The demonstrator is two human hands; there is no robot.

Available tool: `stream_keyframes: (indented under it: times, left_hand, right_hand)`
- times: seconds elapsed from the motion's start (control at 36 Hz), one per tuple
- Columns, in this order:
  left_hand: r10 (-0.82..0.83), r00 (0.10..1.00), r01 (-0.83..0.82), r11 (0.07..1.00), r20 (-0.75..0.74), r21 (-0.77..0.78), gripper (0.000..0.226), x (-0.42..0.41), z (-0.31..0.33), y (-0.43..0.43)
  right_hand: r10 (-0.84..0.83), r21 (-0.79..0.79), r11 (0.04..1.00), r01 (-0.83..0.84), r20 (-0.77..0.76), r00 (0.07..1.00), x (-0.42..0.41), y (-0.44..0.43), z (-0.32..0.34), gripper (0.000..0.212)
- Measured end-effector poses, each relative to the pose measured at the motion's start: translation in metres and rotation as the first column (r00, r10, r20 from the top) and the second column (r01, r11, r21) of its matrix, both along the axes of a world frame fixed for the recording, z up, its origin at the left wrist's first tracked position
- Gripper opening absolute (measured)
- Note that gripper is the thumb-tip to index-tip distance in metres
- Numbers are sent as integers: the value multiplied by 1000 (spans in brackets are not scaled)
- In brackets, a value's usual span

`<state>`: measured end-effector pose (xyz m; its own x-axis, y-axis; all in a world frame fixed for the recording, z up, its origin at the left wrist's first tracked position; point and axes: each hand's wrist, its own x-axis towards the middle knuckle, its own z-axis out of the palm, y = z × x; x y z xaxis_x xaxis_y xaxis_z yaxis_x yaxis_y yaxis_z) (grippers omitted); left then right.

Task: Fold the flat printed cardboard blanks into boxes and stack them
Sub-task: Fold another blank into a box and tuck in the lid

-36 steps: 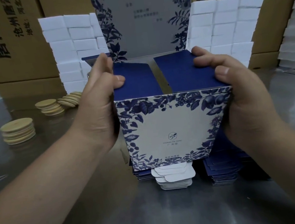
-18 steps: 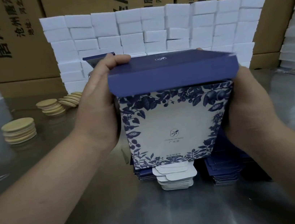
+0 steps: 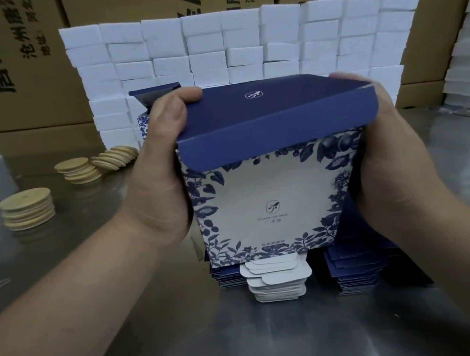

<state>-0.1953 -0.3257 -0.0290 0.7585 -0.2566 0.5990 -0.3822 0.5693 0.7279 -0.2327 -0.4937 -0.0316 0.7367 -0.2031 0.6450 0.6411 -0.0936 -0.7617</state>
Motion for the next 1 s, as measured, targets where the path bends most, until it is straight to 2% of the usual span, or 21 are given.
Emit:
stream_keyframes:
  times: [0.03, 0.08, 0.19, 0.31, 0.33, 0.39, 0.44, 0.47, 0.56, 0.58, 0.69, 0.81, 0.86, 0.92, 1.0]
  left_hand:
    - [1, 1000, -1, 1000, 2, -4, 28, 0, 1, 0]
    - [-11, 1000, 11, 1000, -18, -15, 29, 1, 2, 1]
    - [23, 999, -22, 1000, -42, 16, 35, 3, 4, 3]
    - [204, 979, -202, 974, -13, 103, 35, 5, 3, 3]
    - [302, 953, -302, 946, 16, 118, 32, 4, 3, 3]
    - [531, 837, -545, 828, 129, 128, 28, 2, 2, 3]
    - [645, 729, -676, 731, 230, 90, 29, -1, -1, 2]
    - [654, 705, -692, 718, 273, 67, 32, -2, -3, 2]
    - [556, 715, -630, 775, 425, 46, 28, -5, -7, 2]
    - [529, 693, -631, 774, 489, 56, 28, -5, -8, 1]
    - [570, 498, -797, 598, 653, 86, 37, -5, -11, 1]
    - [641, 240, -913, 404, 729, -54, 30, -3, -10, 3]
    - [639, 159, -931, 350, 753, -100, 27, -3, -9, 3]
    - [620, 125, -940, 323, 775, -107, 25, -2, -9, 3]
    - [583, 212, -927, 373, 784, -27, 26, -3, -9, 3]
  right_hand:
    - [-13, 22, 1000, 13, 18, 1000, 0, -3, -6, 31]
    - [-26, -42, 999, 28, 43, 999, -2, -4, -11, 25]
    - [27, -69, 997, -20, 115, 993, -3, -9, -11, 37]
    - [-14, -220, 974, 59, 202, 979, -6, -8, -10, 30]
    - [-37, -258, 962, 91, 207, 978, -7, -7, -12, 29]
    - [-66, -276, 953, 121, 200, 978, -9, -5, -15, 27]
    - [-87, -261, 955, 140, 203, 975, -8, -5, -15, 26]
    - [-106, -255, 954, 157, 204, 973, -8, -5, -15, 26]
    - [-175, -252, 939, 234, 237, 956, -8, -5, -14, 25]
    - [-191, -252, 934, 253, 246, 950, -8, -5, -13, 25]
    - [-245, -294, 900, 323, 271, 931, -7, -6, -14, 28]
    - [-262, -411, 815, 409, 368, 892, -9, -4, -15, 30]
    - [-265, -451, 774, 444, 407, 874, -9, -5, -15, 32]
    - [-247, -485, 737, 470, 455, 856, -10, -6, -15, 37]
    - [-206, -516, 726, 454, 467, 860, -9, -7, -16, 46]
